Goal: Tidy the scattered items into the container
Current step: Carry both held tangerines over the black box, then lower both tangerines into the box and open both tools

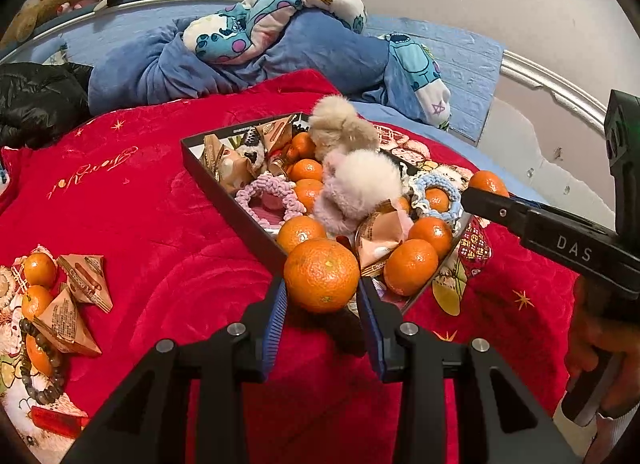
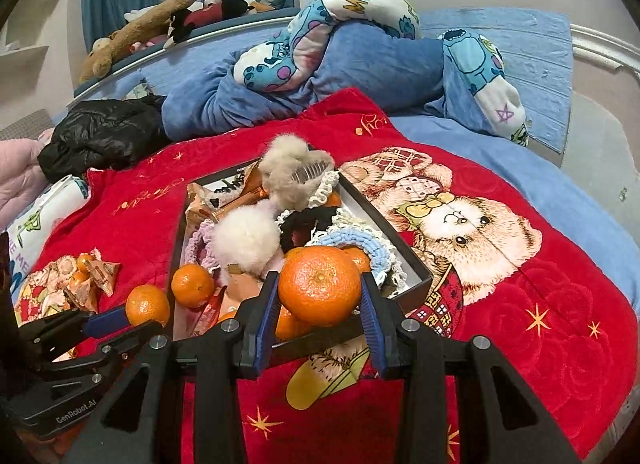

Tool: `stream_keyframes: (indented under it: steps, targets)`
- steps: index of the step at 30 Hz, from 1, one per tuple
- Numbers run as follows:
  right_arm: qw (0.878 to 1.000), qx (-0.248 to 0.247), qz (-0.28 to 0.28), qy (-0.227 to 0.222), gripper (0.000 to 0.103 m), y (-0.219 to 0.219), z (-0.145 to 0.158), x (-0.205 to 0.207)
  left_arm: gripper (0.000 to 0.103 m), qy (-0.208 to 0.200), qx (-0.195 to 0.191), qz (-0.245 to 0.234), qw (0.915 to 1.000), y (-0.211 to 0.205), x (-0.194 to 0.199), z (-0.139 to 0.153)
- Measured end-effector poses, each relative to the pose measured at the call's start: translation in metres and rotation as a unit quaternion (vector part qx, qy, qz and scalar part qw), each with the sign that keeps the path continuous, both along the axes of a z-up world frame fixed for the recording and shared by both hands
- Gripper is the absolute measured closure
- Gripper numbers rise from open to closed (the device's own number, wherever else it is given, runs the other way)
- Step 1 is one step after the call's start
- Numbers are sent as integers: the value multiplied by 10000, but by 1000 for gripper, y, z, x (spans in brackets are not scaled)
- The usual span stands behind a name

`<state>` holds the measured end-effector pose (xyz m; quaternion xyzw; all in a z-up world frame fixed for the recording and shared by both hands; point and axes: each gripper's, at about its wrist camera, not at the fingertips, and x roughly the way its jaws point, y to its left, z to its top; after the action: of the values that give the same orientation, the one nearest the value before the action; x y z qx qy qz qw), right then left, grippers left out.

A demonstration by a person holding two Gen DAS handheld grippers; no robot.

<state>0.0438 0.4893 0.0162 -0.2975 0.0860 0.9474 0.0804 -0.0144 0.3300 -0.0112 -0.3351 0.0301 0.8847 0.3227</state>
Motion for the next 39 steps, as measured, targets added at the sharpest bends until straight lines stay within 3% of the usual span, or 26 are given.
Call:
stream_keyframes:
  steps: [8,14,20,27,39]
  targets:
    - [9996,-212,-101,158,66,2,6,-10,66,33,-81,106,9999,-4,-13,4]
    - [9986,-490,-16,214,66,7,11,-41,66,-29,-56,209,9998,0,-41,12]
    - [9995,-290,-16,97,66,6,8,-78,66,-14,-260,170,9995,27,-82,17]
    - [9998,-153,-4,-89,66,8,-5,-99,66,-94,-163,104,9998,50,-114,14]
    - [9998,-122,-48,-142,66,12,-19,-106,66,-20,-334,-4,9994,70,-118,5]
